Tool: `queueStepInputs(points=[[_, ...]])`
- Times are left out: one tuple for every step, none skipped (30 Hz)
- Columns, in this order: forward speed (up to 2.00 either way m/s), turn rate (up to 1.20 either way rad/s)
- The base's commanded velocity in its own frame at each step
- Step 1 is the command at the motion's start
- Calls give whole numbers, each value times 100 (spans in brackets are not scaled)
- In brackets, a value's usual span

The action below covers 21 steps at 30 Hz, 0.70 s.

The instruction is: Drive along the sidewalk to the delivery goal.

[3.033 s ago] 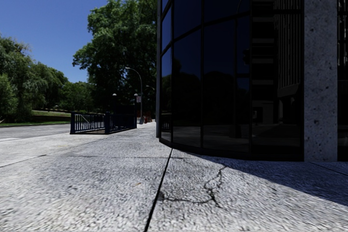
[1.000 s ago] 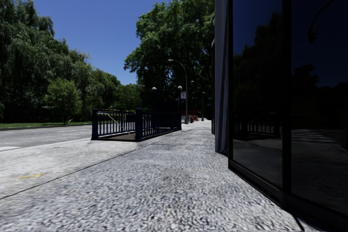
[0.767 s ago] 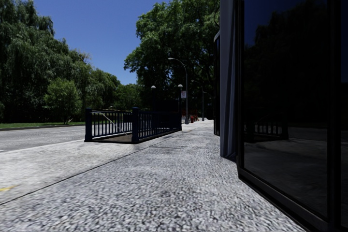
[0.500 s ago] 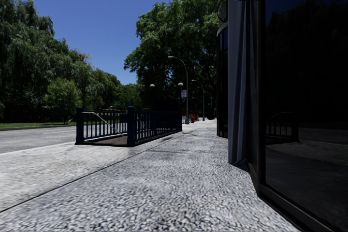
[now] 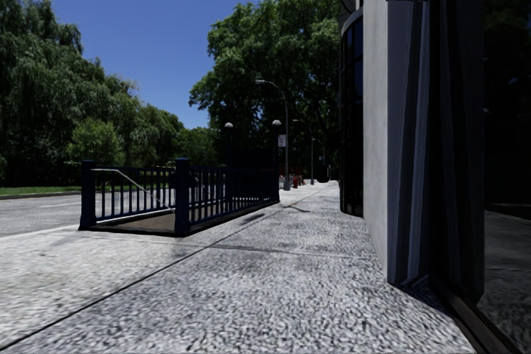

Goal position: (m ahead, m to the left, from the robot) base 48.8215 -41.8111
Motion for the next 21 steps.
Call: queueStepInputs(points=[[200,0],[200,0],[200,0],[200,0],[200,0],[200,0],[200,0],[200,-6],[200,-18],[200,-18],[200,-22],[200,-23],[200,-23],[200,-23],[200,-23],[200,-23],[200,-23],[200,-23],[200,-23],[200,-23],[200,-23]])
